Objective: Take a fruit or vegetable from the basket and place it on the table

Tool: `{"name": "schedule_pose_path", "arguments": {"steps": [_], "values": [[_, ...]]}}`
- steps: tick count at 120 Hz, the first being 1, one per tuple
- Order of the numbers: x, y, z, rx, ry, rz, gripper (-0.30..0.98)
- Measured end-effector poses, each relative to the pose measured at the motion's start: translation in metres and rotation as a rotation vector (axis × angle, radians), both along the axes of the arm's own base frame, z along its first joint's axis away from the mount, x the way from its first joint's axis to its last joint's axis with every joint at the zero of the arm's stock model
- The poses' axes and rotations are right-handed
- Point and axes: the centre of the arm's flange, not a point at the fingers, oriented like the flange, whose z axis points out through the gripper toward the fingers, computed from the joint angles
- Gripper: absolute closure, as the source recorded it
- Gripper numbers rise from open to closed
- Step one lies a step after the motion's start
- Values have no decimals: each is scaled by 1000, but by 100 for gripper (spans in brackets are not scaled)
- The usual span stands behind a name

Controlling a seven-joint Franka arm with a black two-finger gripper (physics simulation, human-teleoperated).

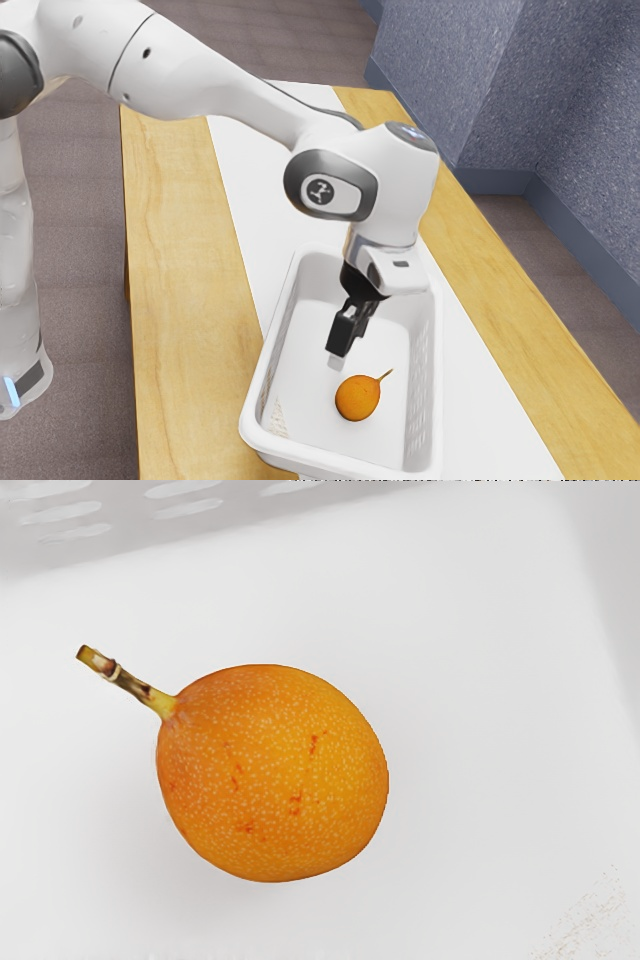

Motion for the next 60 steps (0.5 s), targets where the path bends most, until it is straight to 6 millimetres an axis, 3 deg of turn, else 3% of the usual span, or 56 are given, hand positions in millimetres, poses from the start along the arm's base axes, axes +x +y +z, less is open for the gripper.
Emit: {"name": "schedule_pose_path", "arguments": {"steps": [19,34,60], "values": [[5,5,0,-10,-21,-3,0],[4,-8,-2,-27,-44,-30,0],[-7,-28,-22,-49,-66,-66,0]]}}
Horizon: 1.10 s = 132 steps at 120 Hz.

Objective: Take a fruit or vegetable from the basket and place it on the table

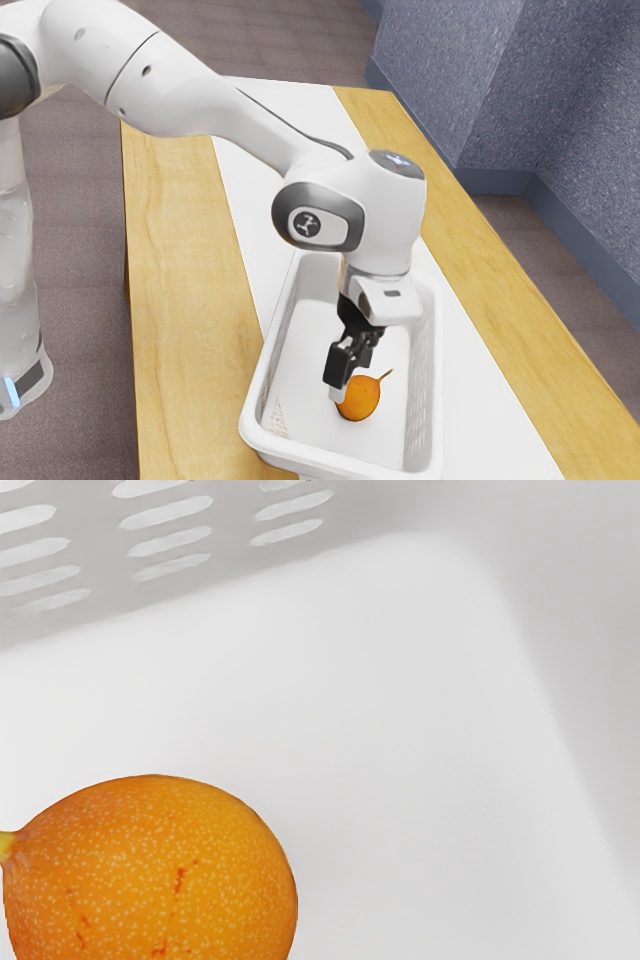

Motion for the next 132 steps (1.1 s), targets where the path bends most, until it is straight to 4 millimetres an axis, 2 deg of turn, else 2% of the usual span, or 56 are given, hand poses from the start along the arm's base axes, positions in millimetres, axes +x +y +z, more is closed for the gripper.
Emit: {"name": "schedule_pose_path", "arguments": {"steps": [16,34,55,95,107,132], "values": [[-3,-6,-6,-12,-13,-9,0],[0,-2,-7,-12,-33,-7,0],[19,7,-19,-26,-68,10,0],[46,38,-20,-38,-133,66,0],[45,35,-19,-40,-142,60,0],[34,15,-25,-42,-138,20,0]]}}
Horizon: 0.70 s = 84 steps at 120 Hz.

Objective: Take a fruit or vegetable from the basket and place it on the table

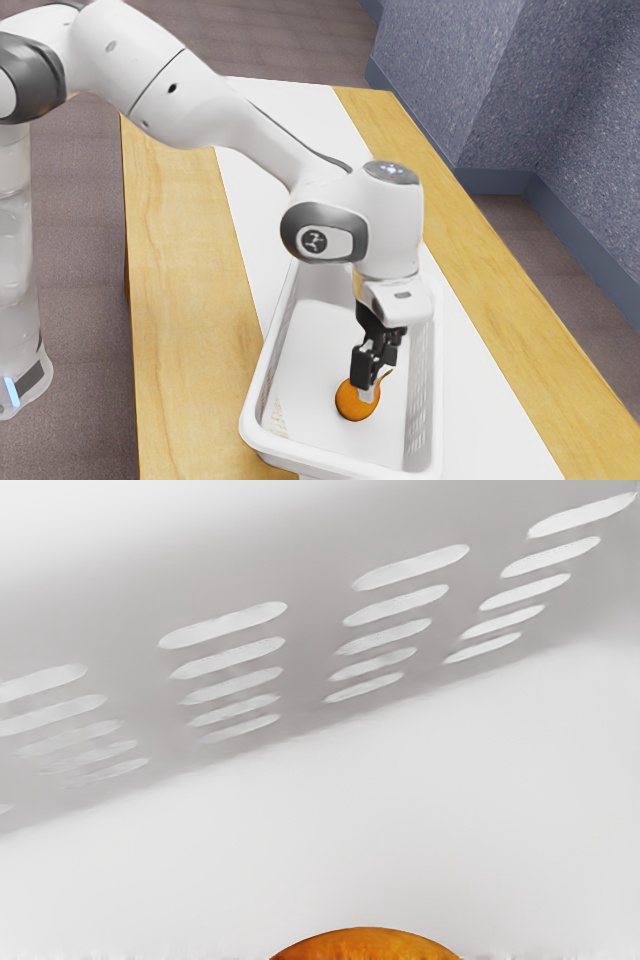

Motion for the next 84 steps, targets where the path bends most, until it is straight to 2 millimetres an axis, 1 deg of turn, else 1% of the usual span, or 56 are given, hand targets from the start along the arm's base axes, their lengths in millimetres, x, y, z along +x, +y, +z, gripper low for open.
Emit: {"name": "schedule_pose_path", "arguments": {"steps": [13,46,56,74,84], "values": [[-3,-1,-6,6,11,-4,0],[4,14,-8,8,17,23,0],[3,12,-9,9,21,19,0],[-2,2,-16,13,43,-3,0],[-8,2,-29,23,74,-6,0]]}}
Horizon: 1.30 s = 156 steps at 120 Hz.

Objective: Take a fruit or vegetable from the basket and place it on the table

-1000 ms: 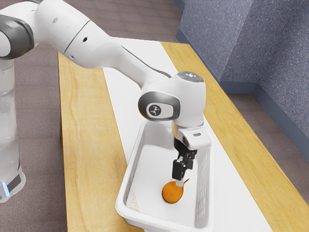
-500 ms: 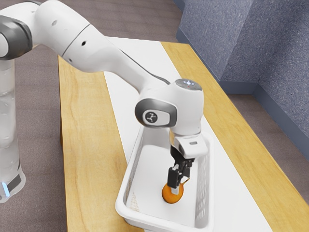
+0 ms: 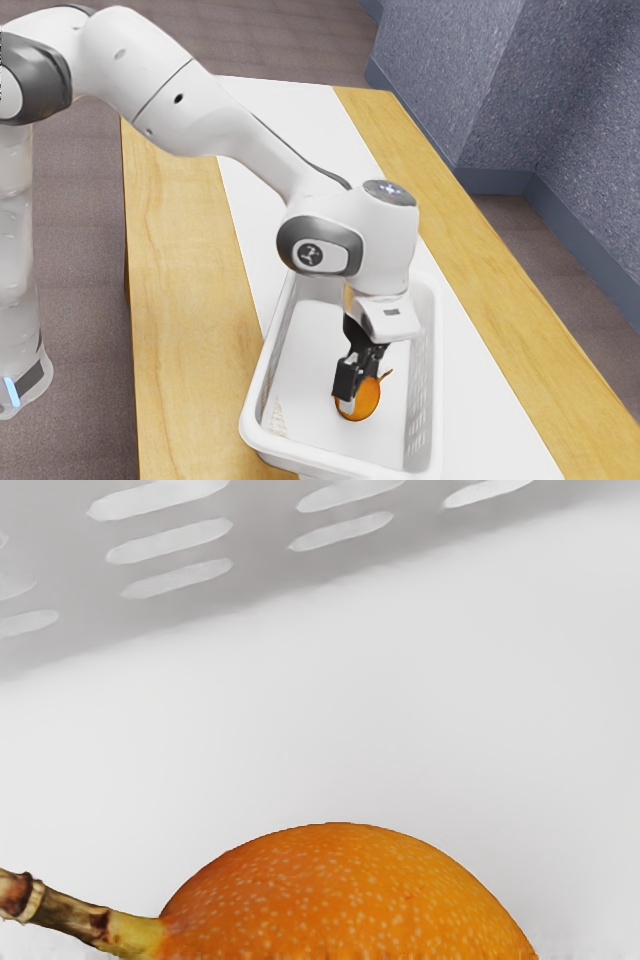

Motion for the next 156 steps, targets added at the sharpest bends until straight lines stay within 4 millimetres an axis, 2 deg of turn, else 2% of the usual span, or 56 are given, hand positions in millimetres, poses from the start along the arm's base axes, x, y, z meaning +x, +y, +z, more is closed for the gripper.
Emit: {"name": "schedule_pose_path", "arguments": {"steps": [14,35,53,79,96,100,115,120,124,136,140,144,156], "values": [[0,5,-12,4,27,8,3],[-1,3,-16,5,37,6,16],[-1,2,-16,7,34,6,26],[0,4,-8,14,20,17,31],[-2,8,15,24,-16,31,33],[-2,9,27,23,-31,35,29],[0,18,77,22,-90,60,30],[8,34,97,20,-106,92,30],[20,60,115,24,-123,141,30],[53,184,154,64,-135,360,29],[57,218,160,80,-126,421,29],[57,244,162,94,-112,468,29],[53,295,159,120,-53,565,29]]}}
